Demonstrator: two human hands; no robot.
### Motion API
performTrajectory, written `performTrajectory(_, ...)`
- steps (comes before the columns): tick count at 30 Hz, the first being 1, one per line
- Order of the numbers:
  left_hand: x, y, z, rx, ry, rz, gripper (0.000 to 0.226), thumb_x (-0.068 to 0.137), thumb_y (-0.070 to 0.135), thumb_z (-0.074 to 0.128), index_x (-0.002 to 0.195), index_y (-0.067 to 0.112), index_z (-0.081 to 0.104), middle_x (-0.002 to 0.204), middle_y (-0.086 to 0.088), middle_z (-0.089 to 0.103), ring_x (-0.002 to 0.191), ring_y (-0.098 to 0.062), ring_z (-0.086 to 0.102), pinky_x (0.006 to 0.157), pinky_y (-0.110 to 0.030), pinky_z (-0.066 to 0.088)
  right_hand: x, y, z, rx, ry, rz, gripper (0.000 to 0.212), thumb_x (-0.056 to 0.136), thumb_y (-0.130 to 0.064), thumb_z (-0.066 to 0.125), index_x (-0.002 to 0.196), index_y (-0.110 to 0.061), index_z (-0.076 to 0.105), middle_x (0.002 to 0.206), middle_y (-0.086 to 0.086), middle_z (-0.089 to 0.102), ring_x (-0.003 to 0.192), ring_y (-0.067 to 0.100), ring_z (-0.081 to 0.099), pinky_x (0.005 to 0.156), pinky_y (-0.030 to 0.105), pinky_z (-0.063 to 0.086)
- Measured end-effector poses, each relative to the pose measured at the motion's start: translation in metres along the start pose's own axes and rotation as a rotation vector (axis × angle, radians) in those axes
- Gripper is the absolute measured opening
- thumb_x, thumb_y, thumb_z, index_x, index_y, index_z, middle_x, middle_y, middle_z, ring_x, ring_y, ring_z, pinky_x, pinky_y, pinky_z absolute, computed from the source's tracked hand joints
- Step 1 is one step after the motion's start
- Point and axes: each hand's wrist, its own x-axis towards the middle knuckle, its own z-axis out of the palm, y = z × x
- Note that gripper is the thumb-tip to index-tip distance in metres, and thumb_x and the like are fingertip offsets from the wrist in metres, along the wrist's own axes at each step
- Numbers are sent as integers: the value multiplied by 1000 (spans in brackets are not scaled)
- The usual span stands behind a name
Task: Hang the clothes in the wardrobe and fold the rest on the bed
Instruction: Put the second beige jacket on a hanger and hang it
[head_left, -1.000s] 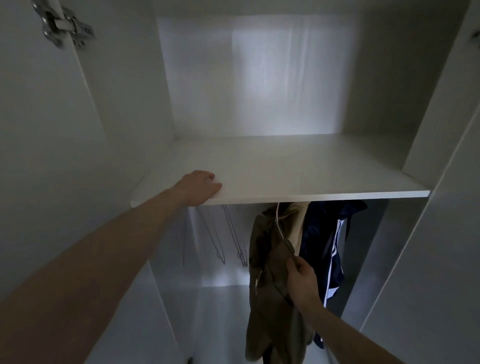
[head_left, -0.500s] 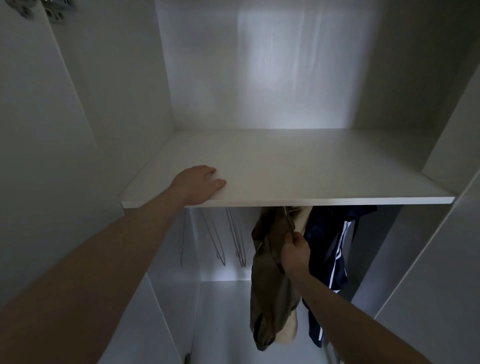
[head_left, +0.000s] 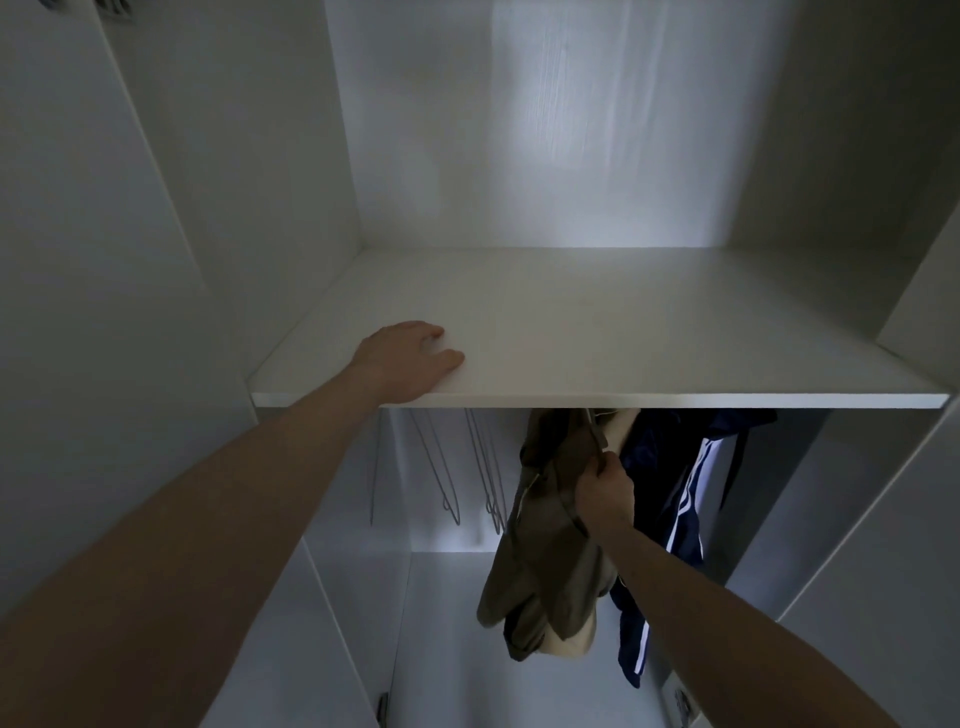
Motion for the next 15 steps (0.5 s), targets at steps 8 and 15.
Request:
performTrajectory(8, 1, -1, 1, -14, 10, -10, 68, 93, 67, 55, 149, 30, 49, 162, 4, 39, 148, -20, 36, 123, -36, 26, 13, -19, 2, -215, -223, 52, 34, 105, -17, 43, 132, -2, 57, 129, 19, 62, 117, 37, 61, 97, 38, 50)
performTrajectory(15, 0, -2, 0, -38, 26, -15, 67, 92, 66, 57, 148, 30, 51, 160, 4, 42, 147, -20, 39, 121, -36, 28, 21, -1, -16, -334, -211, 31, 37, 104, -27, 46, 136, -11, 54, 128, 17, 63, 109, 38, 63, 90, 42, 55)
